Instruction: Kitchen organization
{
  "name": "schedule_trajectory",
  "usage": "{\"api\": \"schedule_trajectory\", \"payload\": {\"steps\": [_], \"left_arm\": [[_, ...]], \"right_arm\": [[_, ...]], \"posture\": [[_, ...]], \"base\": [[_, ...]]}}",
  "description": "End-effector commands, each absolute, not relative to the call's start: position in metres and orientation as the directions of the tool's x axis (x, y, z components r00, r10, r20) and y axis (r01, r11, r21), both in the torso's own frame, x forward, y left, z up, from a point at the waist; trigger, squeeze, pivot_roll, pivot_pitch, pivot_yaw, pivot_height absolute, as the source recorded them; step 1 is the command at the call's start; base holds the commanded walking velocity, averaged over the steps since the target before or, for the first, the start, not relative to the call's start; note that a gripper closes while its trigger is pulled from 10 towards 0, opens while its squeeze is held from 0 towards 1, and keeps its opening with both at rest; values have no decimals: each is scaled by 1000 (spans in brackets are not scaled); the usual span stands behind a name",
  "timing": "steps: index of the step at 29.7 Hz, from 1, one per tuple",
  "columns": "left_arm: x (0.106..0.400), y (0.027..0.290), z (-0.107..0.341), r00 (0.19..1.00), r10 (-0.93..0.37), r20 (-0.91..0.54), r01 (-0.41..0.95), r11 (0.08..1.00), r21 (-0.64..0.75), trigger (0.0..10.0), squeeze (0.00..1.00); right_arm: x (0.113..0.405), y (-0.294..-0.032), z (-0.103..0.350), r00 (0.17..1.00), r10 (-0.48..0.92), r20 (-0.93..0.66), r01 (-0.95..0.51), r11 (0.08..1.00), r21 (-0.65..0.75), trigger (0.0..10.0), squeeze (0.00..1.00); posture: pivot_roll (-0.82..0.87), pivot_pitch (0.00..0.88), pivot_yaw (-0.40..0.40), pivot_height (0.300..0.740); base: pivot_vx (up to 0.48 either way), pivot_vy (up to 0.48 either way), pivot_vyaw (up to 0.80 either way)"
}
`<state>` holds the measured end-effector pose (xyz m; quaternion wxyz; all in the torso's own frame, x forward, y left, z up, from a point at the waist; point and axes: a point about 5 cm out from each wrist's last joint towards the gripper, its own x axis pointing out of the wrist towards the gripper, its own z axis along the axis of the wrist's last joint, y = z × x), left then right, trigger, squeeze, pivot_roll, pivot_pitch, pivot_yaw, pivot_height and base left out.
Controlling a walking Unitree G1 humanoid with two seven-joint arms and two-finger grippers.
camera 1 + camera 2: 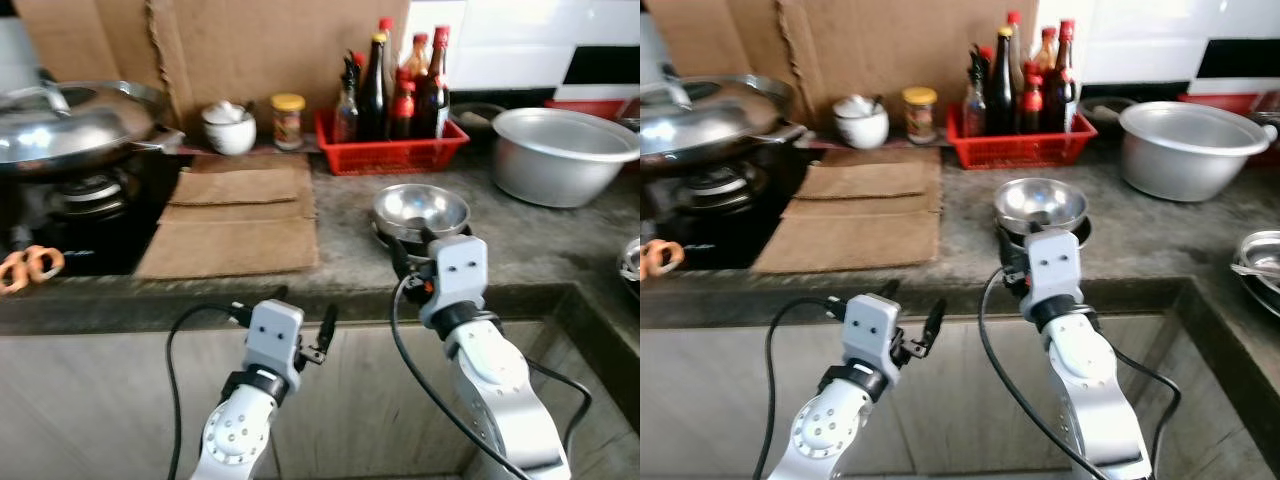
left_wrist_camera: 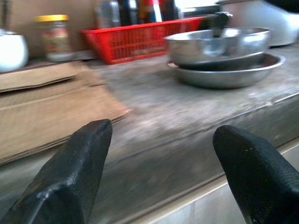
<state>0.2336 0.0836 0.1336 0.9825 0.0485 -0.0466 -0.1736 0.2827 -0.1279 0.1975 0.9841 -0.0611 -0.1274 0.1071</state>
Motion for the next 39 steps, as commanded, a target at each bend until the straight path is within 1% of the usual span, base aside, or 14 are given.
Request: {"api": "schedule_trajectory", "payload": {"steps": [1, 2, 4, 5, 7, 9, 11, 12, 14, 15, 16, 18, 21, 39], "left_arm": [[232, 78, 135, 929, -361, 77, 353, 930, 103, 10000, 0], [232, 78, 135, 928, -364, 76, 356, 929, 102, 10000, 0], [232, 78, 135, 927, -367, 75, 359, 928, 103, 10000, 0], [232, 77, 135, 926, -369, 75, 361, 927, 103, 10000, 0], [232, 77, 135, 925, -372, 76, 363, 926, 104, 10000, 0], [231, 76, 136, 922, -378, 78, 370, 923, 102, 10000, 0], [231, 76, 137, 921, -381, 81, 372, 923, 100, 10000, 0], [230, 75, 137, 921, -381, 82, 373, 923, 99, 10000, 0], [230, 75, 137, 921, -382, 82, 374, 922, 99, 10000, 0], [229, 74, 138, 920, -382, 84, 374, 923, 95, 10000, 0], [229, 74, 138, 920, -382, 84, 374, 923, 95, 10000, 0], [228, 74, 138, 920, -382, 87, 374, 923, 90, 10000, 0], [227, 74, 138, 920, -381, 88, 374, 923, 89, 10000, 0], [225, 73, 138, 921, -380, 79, 373, 923, 92, 10000, 0]], "right_arm": [[287, -133, 200, 944, 221, 245, -189, 970, -150, 10000, 0], [290, -133, 203, 939, 232, 255, -197, 968, -155, 10000, 176], [292, -132, 205, 933, 243, 266, -206, 966, -159, 10000, 176], [294, -130, 208, 925, 262, 275, -222, 960, -170, 10000, 1000], [296, -127, 211, 917, 282, 283, -238, 954, -181, 10000, 1000], [305, -116, 219, 882, 365, 299, -307, 925, -225, 10000, 1000], [307, -114, 220, 874, 382, 301, -318, 917, -240, 10000, 1000], [311, -112, 222, 866, 399, 302, -328, 909, -259, 10000, 0], [315, -110, 223, 858, 417, 300, -340, 899, -276, 10000, 0], [321, -108, 224, 850, 445, 282, -353, 878, -322, 10000, 0], [321, -108, 224, 850, 445, 282, -353, 878, -322, 10000, 0], [331, -106, 222, 855, 466, 226, -349, 841, -412, 10000, 0], [337, -107, 219, 864, 463, 199, -338, 825, -452, 10000, 0], [351, -124, 210, 906, 397, 144, -271, 809, -522, 10000, 0]], "posture": [[45, 24, -25, 740], [45, 24, -25, 740], [48, 28, -26, 740], [48, 34, -27, 740], [49, 34, -27, 740], [60, 42, -34, 740], [61, 45, -32, 740], [62, 44, -38, 740], [63, 45, -40, 740], [64, 54, -43, 740], [64, 54, -43, 740], [67, 58, -48, 740], [68, 61, -52, 740], [63, 66, -49, 740]], "base": [[0, 0, 0], [0, 0, 0], [0, 0, 0], [0, 0, 0], [0, 0, 0], [0, 0, 0], [0, 0, 0], [0, 0, 0], [0, 0, 0], [0, 0, 0], [0, 0, 0], [0, 0, 0], [0, 0, 0], [0, 0, 0]]}}
